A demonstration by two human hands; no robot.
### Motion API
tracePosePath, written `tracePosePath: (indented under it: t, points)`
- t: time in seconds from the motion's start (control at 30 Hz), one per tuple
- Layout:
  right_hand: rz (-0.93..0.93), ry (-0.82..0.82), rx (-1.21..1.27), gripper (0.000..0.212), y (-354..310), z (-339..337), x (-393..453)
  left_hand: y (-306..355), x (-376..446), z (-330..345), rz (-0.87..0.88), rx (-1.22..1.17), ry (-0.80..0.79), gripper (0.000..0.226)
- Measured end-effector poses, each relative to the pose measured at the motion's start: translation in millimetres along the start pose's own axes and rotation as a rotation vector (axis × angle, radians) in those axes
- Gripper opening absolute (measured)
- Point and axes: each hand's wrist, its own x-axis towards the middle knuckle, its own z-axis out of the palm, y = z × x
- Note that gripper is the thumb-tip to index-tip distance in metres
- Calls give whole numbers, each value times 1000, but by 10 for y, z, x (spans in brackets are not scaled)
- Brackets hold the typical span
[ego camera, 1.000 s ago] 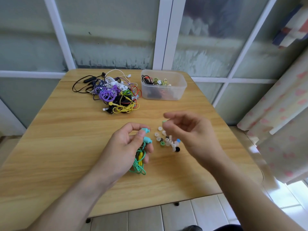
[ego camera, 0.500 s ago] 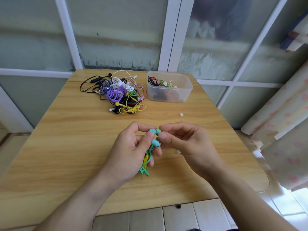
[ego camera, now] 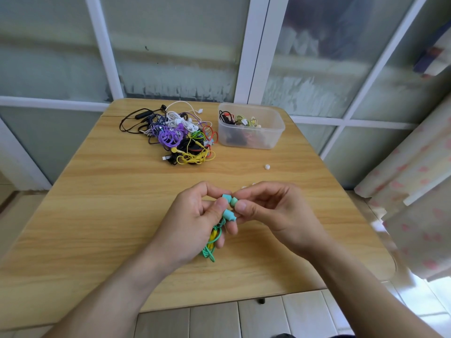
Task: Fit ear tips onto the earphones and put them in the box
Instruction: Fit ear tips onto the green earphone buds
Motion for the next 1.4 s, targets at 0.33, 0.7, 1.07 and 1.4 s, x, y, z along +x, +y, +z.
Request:
tracePosePath:
  t: [0.33, 0.7, 1.07, 1.4]
  points:
    - [102, -39, 91, 14, 9, -16, -15, 28, 1, -40, -42, -14, -90, 6]
    - [289, -35, 331, 15, 42, 41, -7, 48, -40, -42, -37, -36, -102, 9]
    - [257, -94, 269, 21, 50, 10, -13, 31, -64, -51, -44, -38, -174, 10]
    - [-227, 67, -318, 10, 58, -13, -9, 1, -22, -1, -34, -66, -68, 10]
